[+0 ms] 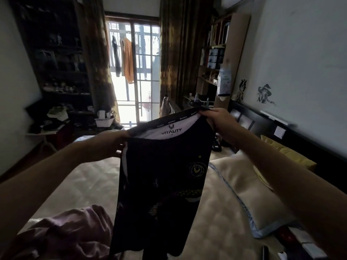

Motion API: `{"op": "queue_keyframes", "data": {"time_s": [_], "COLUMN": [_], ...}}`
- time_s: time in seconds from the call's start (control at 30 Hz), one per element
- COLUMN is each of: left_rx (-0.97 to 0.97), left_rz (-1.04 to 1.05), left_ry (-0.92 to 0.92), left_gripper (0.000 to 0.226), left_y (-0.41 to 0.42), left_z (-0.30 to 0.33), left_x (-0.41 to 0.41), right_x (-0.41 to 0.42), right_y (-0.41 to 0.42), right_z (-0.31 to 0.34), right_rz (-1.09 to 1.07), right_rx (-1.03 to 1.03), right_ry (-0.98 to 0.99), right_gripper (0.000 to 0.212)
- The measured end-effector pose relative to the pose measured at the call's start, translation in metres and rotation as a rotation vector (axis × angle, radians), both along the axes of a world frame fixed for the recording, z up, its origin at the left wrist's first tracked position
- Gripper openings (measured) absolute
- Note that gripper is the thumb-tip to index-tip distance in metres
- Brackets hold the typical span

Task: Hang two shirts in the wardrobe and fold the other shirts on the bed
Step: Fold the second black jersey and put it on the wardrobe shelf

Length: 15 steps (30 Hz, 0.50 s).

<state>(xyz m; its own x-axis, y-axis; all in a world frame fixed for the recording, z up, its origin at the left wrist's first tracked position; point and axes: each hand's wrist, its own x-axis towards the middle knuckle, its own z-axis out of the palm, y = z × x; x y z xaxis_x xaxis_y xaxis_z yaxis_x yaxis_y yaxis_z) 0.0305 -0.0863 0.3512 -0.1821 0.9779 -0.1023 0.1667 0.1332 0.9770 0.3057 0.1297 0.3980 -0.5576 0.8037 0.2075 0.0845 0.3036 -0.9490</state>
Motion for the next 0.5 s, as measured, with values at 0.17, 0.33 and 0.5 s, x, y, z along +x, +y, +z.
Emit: {"op": "queue_keyframes", "data": {"time_s": [0.17,0.33,0.5], "left_rx": [0.113,0.065,0.091], "left_rz": [0.16,0.107,0.174], "left_ry": [0.156,0.447,0.628], "left_gripper": [0.037,0.032,0.043], "left_y": [0.026,0.016,-0.015], "left_z": [0.017,0.025,0.031], "left_x": [0.032,0.04,0.068], "right_x": [0.012,0.035,0.079], "right_y": [0.018,0.017,-0.021], "right_z": [-0.022,-0.027,-0.027], "right_rz": [-0.07,-0.092,0.048], "right_rx": [-0.036,0.083,0.06], "right_ry": [0.016,-0.011,-0.049], "right_gripper": [0.029,0.029,0.024]}}
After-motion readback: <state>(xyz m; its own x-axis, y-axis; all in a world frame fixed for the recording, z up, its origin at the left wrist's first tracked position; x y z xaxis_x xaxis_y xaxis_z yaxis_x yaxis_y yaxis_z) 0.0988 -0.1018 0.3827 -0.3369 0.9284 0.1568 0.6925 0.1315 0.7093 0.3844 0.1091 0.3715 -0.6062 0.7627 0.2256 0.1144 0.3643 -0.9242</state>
